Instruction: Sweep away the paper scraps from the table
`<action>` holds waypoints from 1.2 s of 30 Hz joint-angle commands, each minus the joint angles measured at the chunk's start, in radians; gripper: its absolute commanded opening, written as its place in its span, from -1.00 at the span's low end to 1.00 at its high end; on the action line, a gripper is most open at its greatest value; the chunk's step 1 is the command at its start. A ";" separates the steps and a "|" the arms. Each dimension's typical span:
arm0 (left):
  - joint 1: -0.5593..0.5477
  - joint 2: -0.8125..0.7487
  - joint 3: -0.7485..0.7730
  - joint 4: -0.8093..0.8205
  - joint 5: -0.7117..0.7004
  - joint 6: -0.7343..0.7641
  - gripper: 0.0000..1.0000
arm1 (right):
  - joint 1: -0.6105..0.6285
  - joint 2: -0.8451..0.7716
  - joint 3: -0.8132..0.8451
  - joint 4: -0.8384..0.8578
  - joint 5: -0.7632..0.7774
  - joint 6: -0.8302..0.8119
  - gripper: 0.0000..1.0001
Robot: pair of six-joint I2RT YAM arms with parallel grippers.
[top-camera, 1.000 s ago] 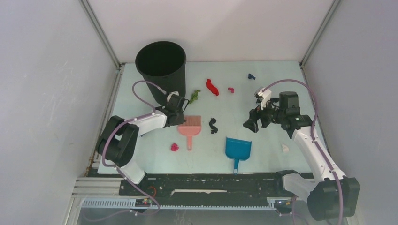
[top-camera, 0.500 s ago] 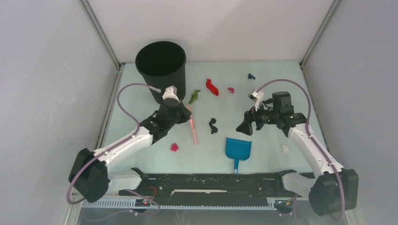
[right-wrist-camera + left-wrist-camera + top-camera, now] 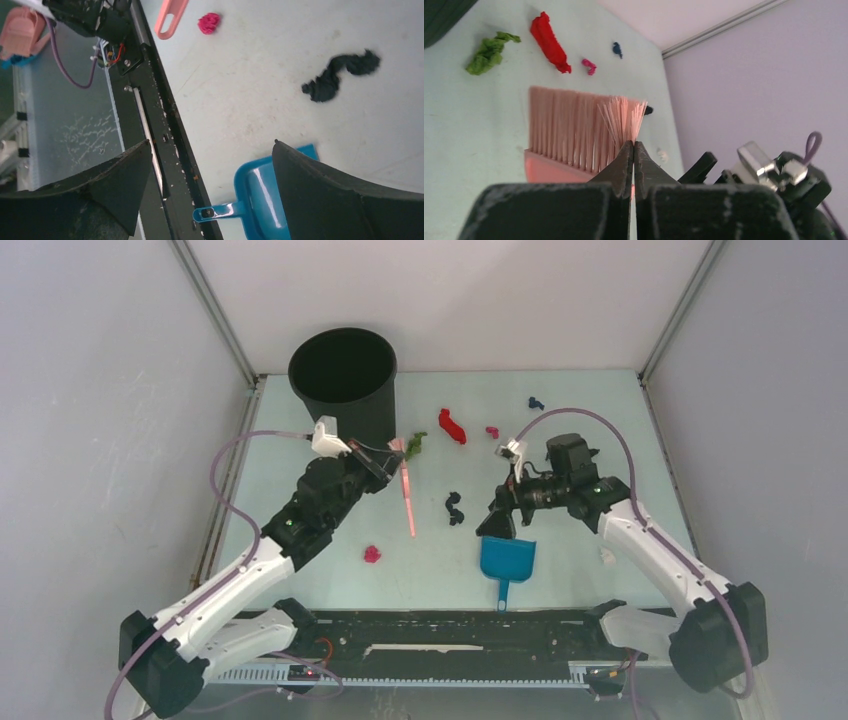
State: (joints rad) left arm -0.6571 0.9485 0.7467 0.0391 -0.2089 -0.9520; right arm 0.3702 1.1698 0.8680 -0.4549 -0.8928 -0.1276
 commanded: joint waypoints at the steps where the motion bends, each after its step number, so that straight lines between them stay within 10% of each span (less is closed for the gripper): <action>1: -0.003 -0.049 -0.006 0.033 -0.021 -0.142 -1.00 | 0.130 -0.070 0.065 0.005 0.084 -0.046 0.95; 10: -0.004 -0.086 -0.035 0.031 -0.052 -0.332 -1.00 | 0.449 0.034 0.281 -0.043 0.625 -0.067 0.88; 25: -0.003 -0.071 -0.087 0.094 -0.019 -0.533 -1.00 | 0.581 0.202 0.397 -0.010 0.793 0.045 0.67; 36: -0.002 -0.065 -0.081 0.086 -0.004 -0.538 -1.00 | 0.580 0.248 0.392 -0.035 0.870 0.021 -0.04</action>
State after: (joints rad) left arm -0.6571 0.8837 0.6544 0.0944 -0.2237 -1.4677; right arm 0.9443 1.4181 1.2266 -0.4965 -0.0528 -0.1055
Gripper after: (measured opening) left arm 0.002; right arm 0.492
